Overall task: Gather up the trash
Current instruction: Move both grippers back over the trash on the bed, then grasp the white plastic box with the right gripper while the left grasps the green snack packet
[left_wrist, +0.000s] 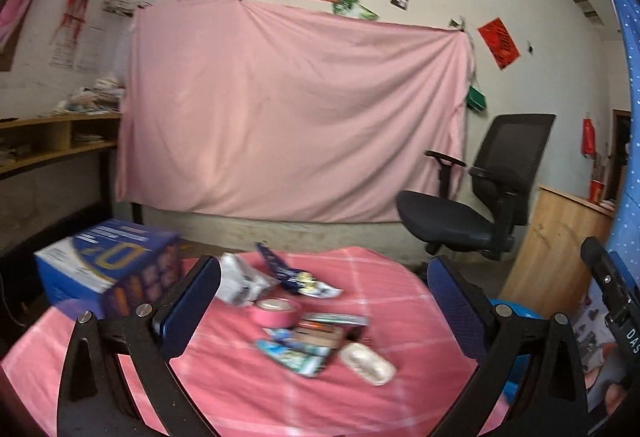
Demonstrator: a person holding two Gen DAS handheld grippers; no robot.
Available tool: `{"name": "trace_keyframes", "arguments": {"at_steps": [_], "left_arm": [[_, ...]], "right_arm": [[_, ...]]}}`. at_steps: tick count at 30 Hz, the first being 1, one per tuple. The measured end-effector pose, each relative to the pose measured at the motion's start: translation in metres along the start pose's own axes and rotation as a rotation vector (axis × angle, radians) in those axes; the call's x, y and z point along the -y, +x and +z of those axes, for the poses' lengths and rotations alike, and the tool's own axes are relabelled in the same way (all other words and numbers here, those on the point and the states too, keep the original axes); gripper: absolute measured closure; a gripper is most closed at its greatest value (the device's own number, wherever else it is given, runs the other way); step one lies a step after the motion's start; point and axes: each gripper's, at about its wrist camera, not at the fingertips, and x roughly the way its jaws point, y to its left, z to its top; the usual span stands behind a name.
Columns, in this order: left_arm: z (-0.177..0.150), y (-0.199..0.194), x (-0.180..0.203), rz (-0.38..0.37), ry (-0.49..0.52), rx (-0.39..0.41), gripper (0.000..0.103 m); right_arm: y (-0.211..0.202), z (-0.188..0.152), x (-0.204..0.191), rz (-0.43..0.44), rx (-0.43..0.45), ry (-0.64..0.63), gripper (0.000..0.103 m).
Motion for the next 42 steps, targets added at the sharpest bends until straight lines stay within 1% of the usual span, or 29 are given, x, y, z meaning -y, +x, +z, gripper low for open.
{"name": "trace_keyframes", "arguments": {"at_steps": [3, 6, 10, 12, 15, 16, 19, 21, 24, 30, 32, 34, 36, 38, 40, 41, 42], "left_arm": [[-0.003, -0.009, -0.02, 0.034, 0.0, 0.016, 0.002], [-0.005, -0.013, -0.035, 0.066, 0.006, 0.02, 0.002], [-0.015, -0.013, -0.053, 0.1, 0.022, 0.01, 0.002], [-0.021, -0.011, -0.06, 0.108, 0.029, -0.01, 0.002], [-0.029, -0.002, -0.07, 0.108, 0.033, -0.057, 0.002], [-0.031, 0.001, -0.072, 0.106, 0.032, -0.074, 0.002], [-0.038, 0.016, -0.077, 0.109, 0.033, -0.143, 0.002], [-0.044, 0.026, -0.078, 0.121, 0.049, -0.182, 0.002], [-0.054, 0.039, -0.08, 0.126, 0.072, -0.231, 0.002], [-0.063, 0.061, -0.082, 0.071, 0.076, -0.318, 0.002], [-0.066, 0.069, -0.082, 0.045, 0.071, -0.352, 0.004], [-0.066, 0.075, -0.081, 0.022, 0.067, -0.382, 0.008], [-0.067, 0.08, -0.081, 0.0, 0.063, -0.412, 0.009], [-0.068, 0.084, -0.08, -0.018, 0.061, -0.429, 0.012], [-0.067, 0.086, -0.078, -0.038, 0.065, -0.44, 0.015], [-0.067, 0.087, -0.076, -0.05, 0.07, -0.445, 0.015], [-0.068, 0.089, -0.074, -0.063, 0.078, -0.451, 0.016]], "right_arm": [[0.003, -0.004, -0.019, 0.061, 0.006, -0.014, 0.0], [0.008, -0.01, -0.036, 0.105, -0.016, -0.033, 0.0], [0.018, -0.023, -0.058, 0.157, -0.076, -0.079, 0.0], [0.025, -0.031, -0.067, 0.163, -0.119, -0.103, 0.0], [0.038, -0.045, -0.077, 0.169, -0.204, -0.133, 0.0], [0.045, -0.049, -0.079, 0.169, -0.245, -0.144, 0.0], [0.059, -0.062, -0.083, 0.179, -0.337, -0.163, 0.0], [0.073, -0.076, -0.087, 0.187, -0.43, -0.196, 0.0], [0.088, -0.093, -0.091, 0.204, -0.538, -0.222, 0.0], [0.104, -0.11, -0.097, 0.249, -0.661, -0.239, 0.0], [0.113, -0.116, -0.099, 0.271, -0.72, -0.242, 0.005], [0.12, -0.124, -0.101, 0.275, -0.773, -0.251, 0.018], [0.124, -0.127, -0.101, 0.278, -0.805, -0.252, 0.024], [0.125, -0.129, -0.099, 0.282, -0.817, -0.245, 0.034], [0.123, -0.127, -0.095, 0.285, -0.812, -0.236, 0.053], [0.124, -0.127, -0.094, 0.283, -0.813, -0.233, 0.058], [0.125, -0.127, -0.091, 0.283, -0.818, -0.226, 0.059]]}}
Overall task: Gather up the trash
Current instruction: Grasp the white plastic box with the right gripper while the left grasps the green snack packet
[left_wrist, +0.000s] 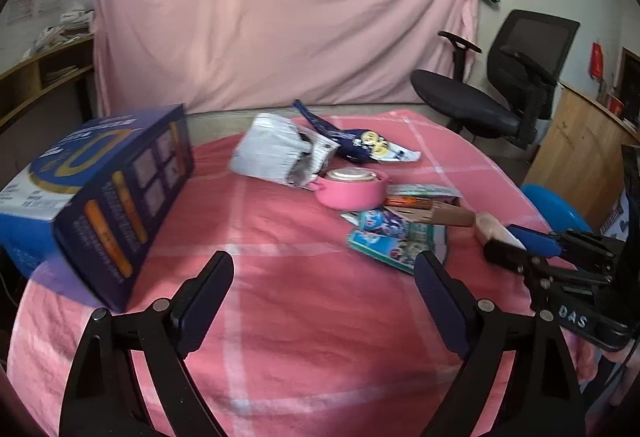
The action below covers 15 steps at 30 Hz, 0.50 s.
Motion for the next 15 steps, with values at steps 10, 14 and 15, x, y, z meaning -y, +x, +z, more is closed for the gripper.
{"name": "trace_keyframes", "arguments": {"at_steps": [10, 14, 15], "left_arm": [[0.013, 0.027, 0.025, -0.084, 0.106, -0.076, 0.021], [0.017, 0.04, 0.035, -0.084, 0.141, -0.105, 0.021], [0.018, 0.044, 0.036, -0.083, 0.145, -0.115, 0.021]], "right_arm": [[-0.003, 0.001, 0.024, 0.033, 0.012, 0.106, 0.06], [-0.004, 0.001, 0.03, 0.047, 0.015, 0.134, 0.06], [-0.004, 0.001, 0.029, 0.048, 0.016, 0.135, 0.06]]}}
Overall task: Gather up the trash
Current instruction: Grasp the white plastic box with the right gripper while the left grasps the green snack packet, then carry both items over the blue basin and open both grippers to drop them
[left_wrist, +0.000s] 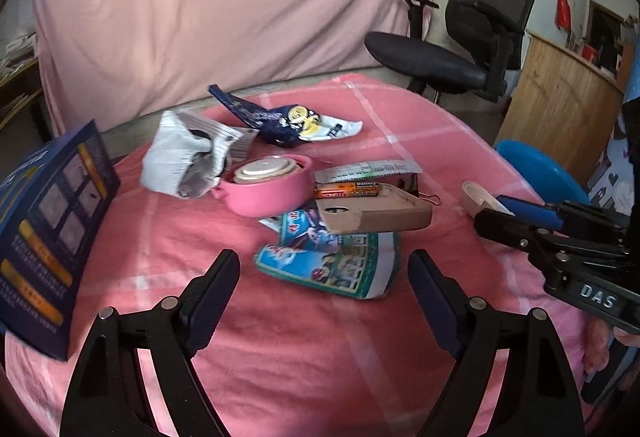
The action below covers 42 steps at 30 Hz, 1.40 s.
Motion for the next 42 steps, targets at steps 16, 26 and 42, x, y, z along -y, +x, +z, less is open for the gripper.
{"name": "trace_keyframes", "arguments": {"at_steps": [16, 26, 42], "left_arm": [[-0.017, -0.025, 0.003, -0.019, -0.075, 0.008, 0.039], [-0.032, -0.083, 0.027, 0.017, -0.148, 0.215, 0.039], [0.04, -0.104, 0.097, -0.102, -0.08, 0.459, 0.039]], "right_arm": [[-0.014, -0.006, -0.004, 0.034, 0.018, -0.01, 0.06], [-0.063, -0.016, -0.005, 0.052, 0.233, -0.033, 0.06], [-0.165, -0.028, 0.03, -0.195, 0.723, 0.025, 0.06]]}}
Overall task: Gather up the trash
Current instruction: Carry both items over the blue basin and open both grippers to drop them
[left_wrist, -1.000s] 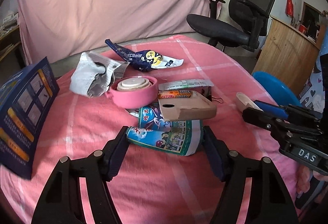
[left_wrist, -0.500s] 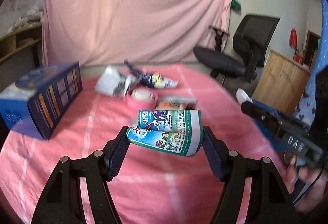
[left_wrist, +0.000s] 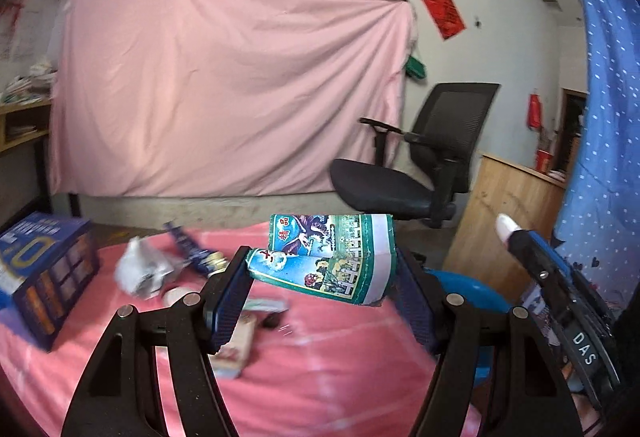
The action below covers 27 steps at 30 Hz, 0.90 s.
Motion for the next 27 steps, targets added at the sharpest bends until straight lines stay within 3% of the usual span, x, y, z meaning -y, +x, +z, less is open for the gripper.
{"name": "trace_keyframes", "arguments": {"at_steps": [6, 13, 20, 27], "left_arm": [[0.009, 0.034, 0.056, -0.118, 0.079, 0.01, 0.039], [0.003, 0.082, 0.11, -0.236, 0.074, -0.078, 0.039], [-0.016, 0.131, 0.14, -0.269, 0.076, -0.22, 0.039], [-0.029, 0.169, 0.146, -0.281, 0.061, -0.367, 0.038]], "right_arm": [[-0.013, 0.003, 0.044, -0.178, 0.036, 0.039, 0.06], [-0.018, -0.009, 0.103, -0.33, -0.039, 0.147, 0.06], [-0.001, -0.032, 0.152, -0.401, -0.163, 0.276, 0.06], [0.011, -0.046, 0.162, -0.403, -0.262, 0.324, 0.058]]}}
